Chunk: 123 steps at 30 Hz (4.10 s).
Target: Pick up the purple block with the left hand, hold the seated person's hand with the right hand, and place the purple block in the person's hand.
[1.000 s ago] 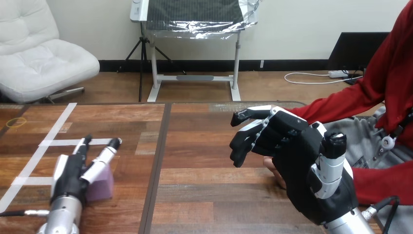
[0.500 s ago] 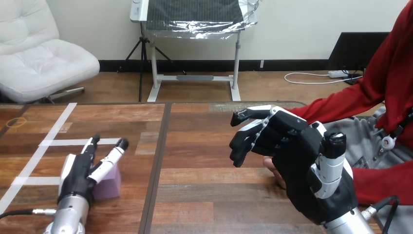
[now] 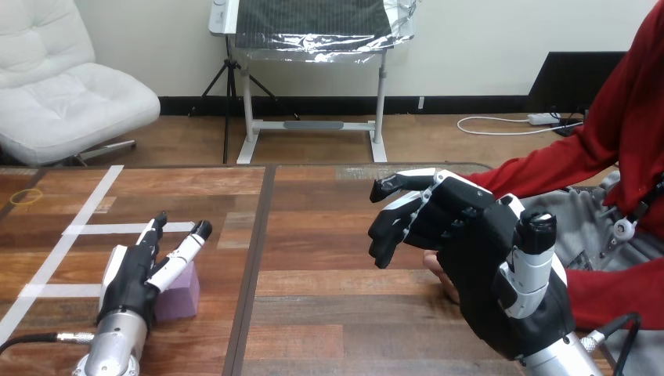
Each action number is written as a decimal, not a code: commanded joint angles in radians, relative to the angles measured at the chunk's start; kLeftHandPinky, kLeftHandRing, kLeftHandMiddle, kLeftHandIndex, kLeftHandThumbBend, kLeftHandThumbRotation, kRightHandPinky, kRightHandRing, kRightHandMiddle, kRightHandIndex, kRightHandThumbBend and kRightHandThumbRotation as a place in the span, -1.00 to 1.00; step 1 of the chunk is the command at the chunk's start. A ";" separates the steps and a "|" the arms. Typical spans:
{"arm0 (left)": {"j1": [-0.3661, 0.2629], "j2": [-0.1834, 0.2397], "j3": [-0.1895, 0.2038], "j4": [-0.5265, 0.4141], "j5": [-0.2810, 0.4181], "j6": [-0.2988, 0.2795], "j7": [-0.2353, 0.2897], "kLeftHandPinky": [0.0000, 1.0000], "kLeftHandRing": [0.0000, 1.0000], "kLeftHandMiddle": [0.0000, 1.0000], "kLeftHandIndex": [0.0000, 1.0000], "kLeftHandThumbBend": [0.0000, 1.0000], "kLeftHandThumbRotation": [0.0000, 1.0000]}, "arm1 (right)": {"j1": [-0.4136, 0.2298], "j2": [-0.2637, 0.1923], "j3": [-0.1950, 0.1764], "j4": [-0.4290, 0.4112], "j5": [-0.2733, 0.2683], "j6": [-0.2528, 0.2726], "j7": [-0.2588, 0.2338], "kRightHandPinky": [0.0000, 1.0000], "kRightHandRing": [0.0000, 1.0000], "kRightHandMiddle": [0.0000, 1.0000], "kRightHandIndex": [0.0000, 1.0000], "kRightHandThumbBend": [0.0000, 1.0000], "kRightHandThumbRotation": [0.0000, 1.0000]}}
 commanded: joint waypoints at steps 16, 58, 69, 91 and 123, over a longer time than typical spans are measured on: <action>-0.067 -0.032 -0.038 -0.034 -0.003 0.016 -0.027 0.97 1.00 1.00 0.94 0.23 0.19 | -0.063 0.012 -0.007 -0.009 0.006 -0.015 -0.003 -0.28 -0.09 0.05 0.25 0.83 1.00; -0.062 0.204 -0.117 -0.063 0.240 0.105 -0.054 0.66 0.79 0.84 0.80 0.48 -0.53 | -0.064 0.014 -0.008 -0.003 0.009 -0.021 0.000 -0.26 -0.09 0.04 0.26 0.84 1.00; -0.069 0.262 -0.120 -0.086 0.252 0.153 -0.113 0.96 0.91 0.91 0.87 0.49 -0.63 | -0.067 0.010 -0.006 -0.004 0.015 -0.009 0.003 -0.27 -0.09 0.05 0.26 0.86 1.00; -0.095 0.373 -0.135 -0.076 0.264 0.127 -0.212 0.78 0.96 0.93 0.88 0.55 -0.76 | -0.070 0.013 -0.009 -0.004 0.010 -0.011 -0.006 -0.27 -0.09 0.04 0.25 0.84 1.00; -0.187 0.490 -0.202 -0.085 0.306 0.119 -0.463 0.78 0.94 0.89 0.84 0.52 -0.63 | -0.075 0.015 -0.009 0.008 0.005 -0.029 0.001 -0.27 -0.09 0.04 0.25 0.83 1.00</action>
